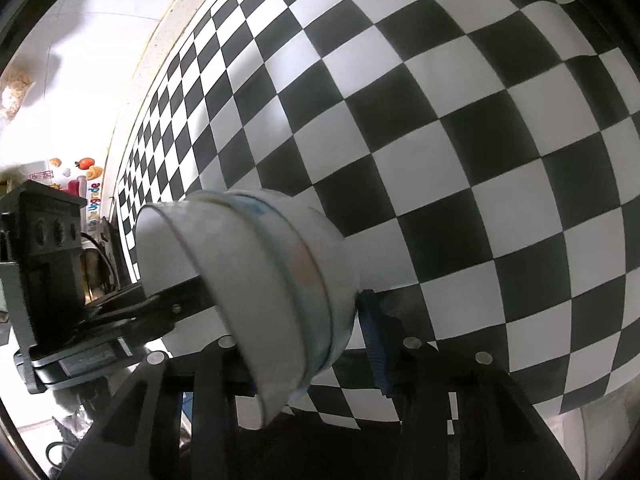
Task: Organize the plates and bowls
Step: 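Carry the nested bowl stack with both grippers toward the plate stack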
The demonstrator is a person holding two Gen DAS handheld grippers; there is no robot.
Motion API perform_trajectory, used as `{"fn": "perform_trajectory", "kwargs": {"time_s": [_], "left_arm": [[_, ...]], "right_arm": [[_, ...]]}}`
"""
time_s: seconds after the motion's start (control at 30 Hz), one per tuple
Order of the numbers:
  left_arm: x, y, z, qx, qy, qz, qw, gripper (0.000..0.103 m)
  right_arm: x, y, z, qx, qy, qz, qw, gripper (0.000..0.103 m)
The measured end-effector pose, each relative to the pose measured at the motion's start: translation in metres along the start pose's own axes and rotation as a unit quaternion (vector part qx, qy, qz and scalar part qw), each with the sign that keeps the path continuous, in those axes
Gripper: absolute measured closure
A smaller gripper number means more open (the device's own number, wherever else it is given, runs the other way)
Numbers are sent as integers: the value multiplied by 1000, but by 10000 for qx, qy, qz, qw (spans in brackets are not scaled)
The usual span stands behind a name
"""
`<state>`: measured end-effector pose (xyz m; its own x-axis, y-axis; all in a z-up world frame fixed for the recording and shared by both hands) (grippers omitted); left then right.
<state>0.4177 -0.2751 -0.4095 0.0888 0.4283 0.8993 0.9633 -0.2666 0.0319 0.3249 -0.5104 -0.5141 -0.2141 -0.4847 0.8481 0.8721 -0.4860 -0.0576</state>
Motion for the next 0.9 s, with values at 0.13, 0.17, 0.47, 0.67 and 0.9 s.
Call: {"fn": "perform_trajectory", "kwargs": {"time_s": [0.13,0.17,0.47,0.67,0.9], "left_arm": [[-1,-3,-4,-115,18,0,9999,64],[-1,-4,-5,-116,9,-9,9999,64],[4,-9,-8,24,47,-120,9999,64],[7,-7,-8,85,51,-234,9997,64],[11,-7,-10,40,125,-362,9993,64]], "right_arm": [[-3,5,-11,-94,143,162,9997,52],[-6,6,-13,-150,191,192,9995,50],[-7,4,-27,-281,268,108,9992,45],[0,8,-17,-110,207,-24,9997,46],[4,8,-10,-17,226,-62,9997,49]]}}
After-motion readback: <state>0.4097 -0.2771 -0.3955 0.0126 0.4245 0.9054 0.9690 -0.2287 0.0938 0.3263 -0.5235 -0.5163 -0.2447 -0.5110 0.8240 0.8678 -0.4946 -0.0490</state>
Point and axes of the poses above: each gripper's, at about its wrist camera, not at the fingertips, and x roughly against the way its jaws point, z to its left, y to its top, the point moved 4 cm from there along -x, roughly the way its jaws point, and after that the axes turned 12 degrees about -z, right-handed, at the moved point
